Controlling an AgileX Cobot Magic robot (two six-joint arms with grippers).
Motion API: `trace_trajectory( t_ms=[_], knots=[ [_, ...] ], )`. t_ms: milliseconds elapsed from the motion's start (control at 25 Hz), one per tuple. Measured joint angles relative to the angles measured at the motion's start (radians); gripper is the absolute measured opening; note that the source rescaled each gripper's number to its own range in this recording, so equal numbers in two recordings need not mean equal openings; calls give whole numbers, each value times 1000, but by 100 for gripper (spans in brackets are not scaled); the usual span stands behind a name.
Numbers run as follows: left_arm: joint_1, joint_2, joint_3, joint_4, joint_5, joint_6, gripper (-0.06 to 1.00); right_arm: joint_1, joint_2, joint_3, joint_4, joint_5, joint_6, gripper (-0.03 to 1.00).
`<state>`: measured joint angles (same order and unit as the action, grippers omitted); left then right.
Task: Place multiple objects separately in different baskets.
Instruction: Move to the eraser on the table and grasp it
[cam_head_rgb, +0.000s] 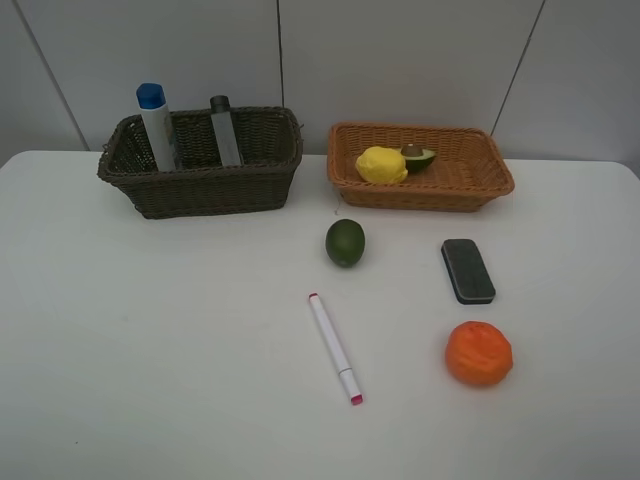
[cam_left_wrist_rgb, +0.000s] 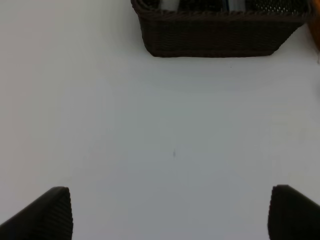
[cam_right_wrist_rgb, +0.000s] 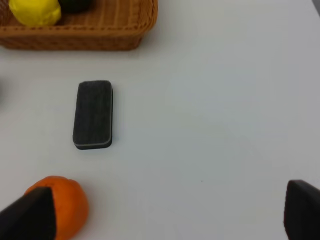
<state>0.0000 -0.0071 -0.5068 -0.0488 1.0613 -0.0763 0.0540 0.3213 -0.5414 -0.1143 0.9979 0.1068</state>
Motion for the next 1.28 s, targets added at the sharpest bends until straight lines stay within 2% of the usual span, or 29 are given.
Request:
trace_trajectory(
  t_ms=[160, 280, 480, 680, 1000, 1160, 1280],
  knots=[
    [19, 0, 0, 0, 0, 0, 99, 0, 358, -76, -2, -127, 44, 100],
    [24, 0, 0, 0, 0, 0, 99, 0, 636, -166, -4, -171, 59, 100],
    [24, 0, 0, 0, 0, 0, 99, 1, 1010, -339, 17, -165, 60, 100],
    [24, 0, 0, 0, 0, 0, 99, 56, 1285, -463, 23, -148, 41, 100],
    [23, 0, 0, 0, 0, 0, 99, 76, 1519, -566, 65, -146, 13, 100],
    [23, 0, 0, 0, 0, 0, 99, 134, 1539, -576, 114, -167, -21, 100],
    [23, 0, 0, 0, 0, 0, 99, 180, 1554, -578, 114, -204, -24, 100]
  ],
)
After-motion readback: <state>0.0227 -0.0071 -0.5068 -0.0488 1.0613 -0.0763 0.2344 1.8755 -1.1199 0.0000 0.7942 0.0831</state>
